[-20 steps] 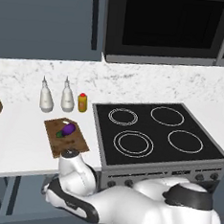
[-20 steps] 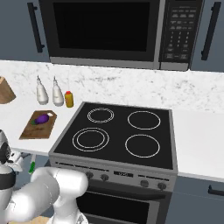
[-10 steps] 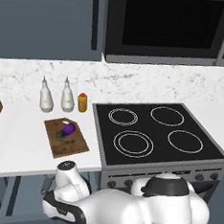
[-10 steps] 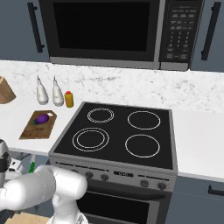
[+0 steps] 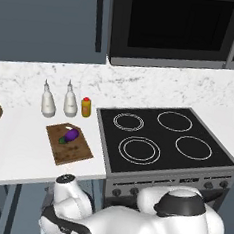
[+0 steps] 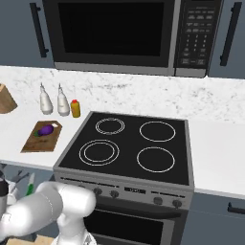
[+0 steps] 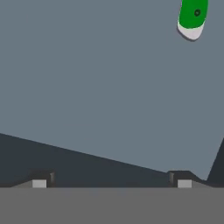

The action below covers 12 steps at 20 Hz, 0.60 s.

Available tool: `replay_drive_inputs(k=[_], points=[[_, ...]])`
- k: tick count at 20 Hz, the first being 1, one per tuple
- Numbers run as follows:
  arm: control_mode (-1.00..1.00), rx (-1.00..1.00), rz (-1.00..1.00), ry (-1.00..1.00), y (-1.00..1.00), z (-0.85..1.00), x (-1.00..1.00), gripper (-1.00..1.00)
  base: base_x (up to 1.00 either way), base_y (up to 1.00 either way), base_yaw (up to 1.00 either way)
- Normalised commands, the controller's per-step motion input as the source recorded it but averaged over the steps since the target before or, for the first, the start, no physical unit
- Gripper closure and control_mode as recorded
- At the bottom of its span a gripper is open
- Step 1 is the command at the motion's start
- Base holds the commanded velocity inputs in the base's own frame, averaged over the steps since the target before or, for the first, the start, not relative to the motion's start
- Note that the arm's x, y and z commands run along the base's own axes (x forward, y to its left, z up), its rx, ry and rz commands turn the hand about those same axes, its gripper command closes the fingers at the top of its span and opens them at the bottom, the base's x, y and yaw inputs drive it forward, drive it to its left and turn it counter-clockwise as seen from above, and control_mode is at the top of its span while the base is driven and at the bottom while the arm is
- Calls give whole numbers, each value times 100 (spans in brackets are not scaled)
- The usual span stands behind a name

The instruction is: Place the appropriate cutting tool for cutting the eggplant skin on the cutting board.

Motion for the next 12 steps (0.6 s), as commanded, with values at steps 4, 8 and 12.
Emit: replay_drive_inputs(k=[4,8,12], points=[[-100,0,0,5,21,-6,-65,-100,0,0,0],[-100,0,0,1,15,-8,-34,-100,0,0,0],[-100,0,0,-3,7,0,58,-100,0,0,0]])
